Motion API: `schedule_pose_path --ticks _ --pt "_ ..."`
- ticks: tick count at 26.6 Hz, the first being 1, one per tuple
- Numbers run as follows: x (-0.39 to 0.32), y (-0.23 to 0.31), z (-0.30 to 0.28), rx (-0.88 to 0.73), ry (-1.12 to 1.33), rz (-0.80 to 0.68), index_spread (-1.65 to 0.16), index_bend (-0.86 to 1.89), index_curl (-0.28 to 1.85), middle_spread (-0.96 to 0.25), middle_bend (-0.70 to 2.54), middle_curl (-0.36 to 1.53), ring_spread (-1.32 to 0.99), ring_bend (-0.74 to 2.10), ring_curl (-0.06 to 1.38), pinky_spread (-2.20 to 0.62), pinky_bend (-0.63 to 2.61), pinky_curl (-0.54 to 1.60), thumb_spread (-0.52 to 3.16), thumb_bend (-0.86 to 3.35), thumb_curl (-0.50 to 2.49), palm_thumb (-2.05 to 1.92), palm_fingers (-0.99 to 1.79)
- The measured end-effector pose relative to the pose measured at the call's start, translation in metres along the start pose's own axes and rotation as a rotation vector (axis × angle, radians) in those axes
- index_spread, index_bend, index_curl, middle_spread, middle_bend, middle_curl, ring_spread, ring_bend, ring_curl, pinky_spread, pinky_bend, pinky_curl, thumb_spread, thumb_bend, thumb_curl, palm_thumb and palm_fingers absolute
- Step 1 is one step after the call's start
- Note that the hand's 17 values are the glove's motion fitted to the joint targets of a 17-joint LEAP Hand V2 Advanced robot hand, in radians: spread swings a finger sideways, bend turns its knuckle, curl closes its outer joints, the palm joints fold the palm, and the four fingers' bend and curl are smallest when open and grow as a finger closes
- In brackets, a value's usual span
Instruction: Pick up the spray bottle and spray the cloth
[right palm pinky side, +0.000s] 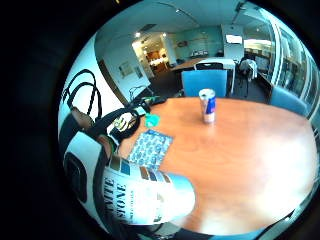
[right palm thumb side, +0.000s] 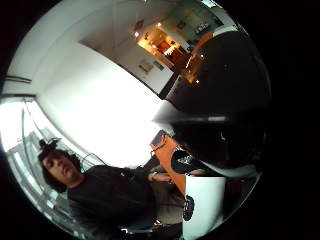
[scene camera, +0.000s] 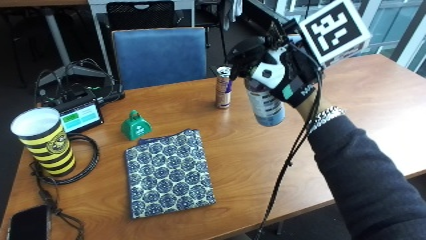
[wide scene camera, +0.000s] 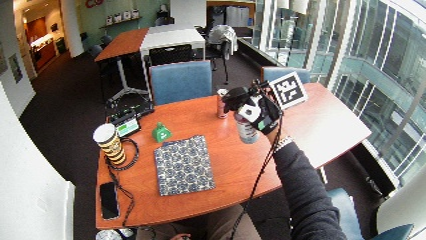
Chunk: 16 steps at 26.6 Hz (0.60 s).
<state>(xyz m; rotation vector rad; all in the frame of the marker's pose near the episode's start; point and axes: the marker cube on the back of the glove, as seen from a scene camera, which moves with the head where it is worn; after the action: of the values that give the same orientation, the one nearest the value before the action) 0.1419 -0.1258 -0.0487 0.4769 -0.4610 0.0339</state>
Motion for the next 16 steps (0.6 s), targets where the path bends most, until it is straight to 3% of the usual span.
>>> schedule_pose_path --ticks 4,9,16 --pt "-0.017 -0.022 -0.015 -0.046 0.1 -0.063 -0.29 0.32 0.5 -0.25 0.41 0.48 -0.22 0.53 0.43 -0.23 0.44 0.38 0.54 -0.03 0.69 0.87 1.34" --pt "-0.046 -0.045 -0.029 -0.193 0.4 -0.118 -0.28 0.31 0.51 -0.25 0.42 0.48 -0.22 0.53 0.43 -0.24 0.45 0.38 0.53 -0.03 0.7 0.87 1.34" --pt "-0.052 -0.033 -0.011 -0.426 0.844 -0.136 -0.28 0.31 0.53 -0.25 0.42 0.48 -0.22 0.54 0.43 -0.25 0.46 0.38 0.52 -0.03 0.71 0.86 1.35"
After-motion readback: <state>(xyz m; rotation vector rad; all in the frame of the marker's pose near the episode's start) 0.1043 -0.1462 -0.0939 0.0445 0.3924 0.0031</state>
